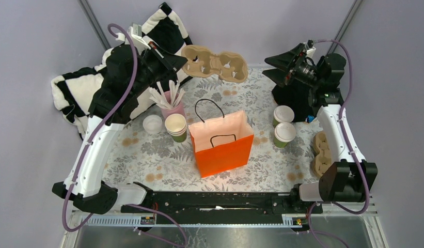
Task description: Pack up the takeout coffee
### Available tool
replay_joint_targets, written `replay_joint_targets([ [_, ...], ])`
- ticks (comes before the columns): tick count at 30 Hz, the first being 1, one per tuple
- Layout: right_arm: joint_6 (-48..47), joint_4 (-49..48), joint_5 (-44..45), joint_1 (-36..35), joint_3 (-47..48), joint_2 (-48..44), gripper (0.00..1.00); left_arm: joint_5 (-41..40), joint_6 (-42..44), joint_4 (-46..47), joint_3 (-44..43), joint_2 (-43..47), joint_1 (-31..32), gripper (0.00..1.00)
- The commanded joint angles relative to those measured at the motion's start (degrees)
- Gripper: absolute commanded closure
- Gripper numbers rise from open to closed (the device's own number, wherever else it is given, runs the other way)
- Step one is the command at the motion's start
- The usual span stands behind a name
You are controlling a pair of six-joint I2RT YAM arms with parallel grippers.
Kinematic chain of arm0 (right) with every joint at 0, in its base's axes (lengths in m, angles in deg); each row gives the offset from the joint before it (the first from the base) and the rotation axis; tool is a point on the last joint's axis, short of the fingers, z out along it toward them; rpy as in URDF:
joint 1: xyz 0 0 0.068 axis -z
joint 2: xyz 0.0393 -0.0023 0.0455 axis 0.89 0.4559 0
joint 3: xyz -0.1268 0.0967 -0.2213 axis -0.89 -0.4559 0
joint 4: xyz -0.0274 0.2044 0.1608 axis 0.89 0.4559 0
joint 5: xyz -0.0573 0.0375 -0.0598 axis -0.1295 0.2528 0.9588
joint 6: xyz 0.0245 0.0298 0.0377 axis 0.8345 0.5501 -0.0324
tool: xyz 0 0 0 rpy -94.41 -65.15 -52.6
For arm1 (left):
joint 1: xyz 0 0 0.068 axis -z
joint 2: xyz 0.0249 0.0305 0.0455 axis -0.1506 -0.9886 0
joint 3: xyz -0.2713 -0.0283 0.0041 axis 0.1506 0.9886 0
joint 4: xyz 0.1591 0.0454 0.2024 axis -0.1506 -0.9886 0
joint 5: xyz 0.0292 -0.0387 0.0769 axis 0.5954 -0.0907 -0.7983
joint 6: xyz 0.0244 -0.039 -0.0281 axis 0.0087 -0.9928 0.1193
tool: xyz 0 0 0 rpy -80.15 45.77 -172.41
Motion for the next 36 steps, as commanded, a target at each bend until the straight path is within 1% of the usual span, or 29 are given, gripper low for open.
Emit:
replay_joint_targets([
  [1, 6.9, -12.2, -3.4, -4.2, 2.1, -1.2, 0.25, 7.2, -3.9, 6.8, 2.2, 0.8, -1.0, 1.00],
  [5, 5.8, -9.5, -2.1, -8.0, 3.7, -0.2, 0.29, 8.0, -4.2, 7.8, 2.9, 1.2, -1.1, 1.00],
  [9, 4.0, -7.0, -1.0, -8.5, 3.1, -0.6, 0.31, 8.0, -4.3, 8.1, 3.6, 1.9, -1.1, 1.00],
  [12, 6.4, -10.0, -1.1, -9.0, 2.2, -0.6, 0.40, 7.8, -4.4, 8.1, 4.2, 2.5, -1.1, 1.00],
  [15, 7.2, -10.4, -0.7, -10.0, 1.9, -1.0, 0.50, 7.8, -4.7, 8.1, 4.5, 2.6, -1.1, 1.00],
  [17, 7.8, -10.8, -0.6, -10.5, 1.4, -1.4, 0.55, 7.8, -4.9, 8.2, 4.8, 2.7, -1.1, 1.00],
  [19, 8.1, -10.8, -0.4, -10.7, 0.6, -2.1, 0.58, 7.5, -4.9, 8.3, 4.8, 2.9, -1.1, 1.00],
  [22, 8.4, -10.5, 0.2, -10.7, -0.5, -3.2, 0.66, 7.0, -4.8, 8.2, 5.1, 3.3, -1.1, 1.00],
  [24, 8.6, -10.7, 1.0, -10.7, -1.2, -3.9, 0.67, 7.0, -4.8, 8.2, 5.4, 3.6, -1.1, 1.00],
  [26, 8.8, -10.2, 1.6, -10.7, -1.7, -4.5, 0.72, 6.9, -4.8, 8.1, 5.7, 3.9, -1.1, 1.00],
  [28, 9.4, -10.9, 2.0, -10.7, -2.3, -4.9, 0.72, 6.9, -4.7, 7.9, 5.8, 4.0, -1.1, 1.00],
  [30, 9.6, -10.8, 2.5, -10.6, -2.7, -5.4, 0.66, 6.7, -4.4, 7.6, 5.6, 4.1, -1.1, 1.00],
  [31, 9.6, -10.7, 2.6, -10.7, -2.7, -5.7, 0.65, 6.7, -4.3, 7.4, 5.6, 4.2, -1.1, 1.00],
  [36, 10.4, -10.9, 2.7, -10.8, -3.2, -6.2, 0.67, 6.6, -4.2, 7.2, 5.6, 4.3, -1.1, 1.00],
])
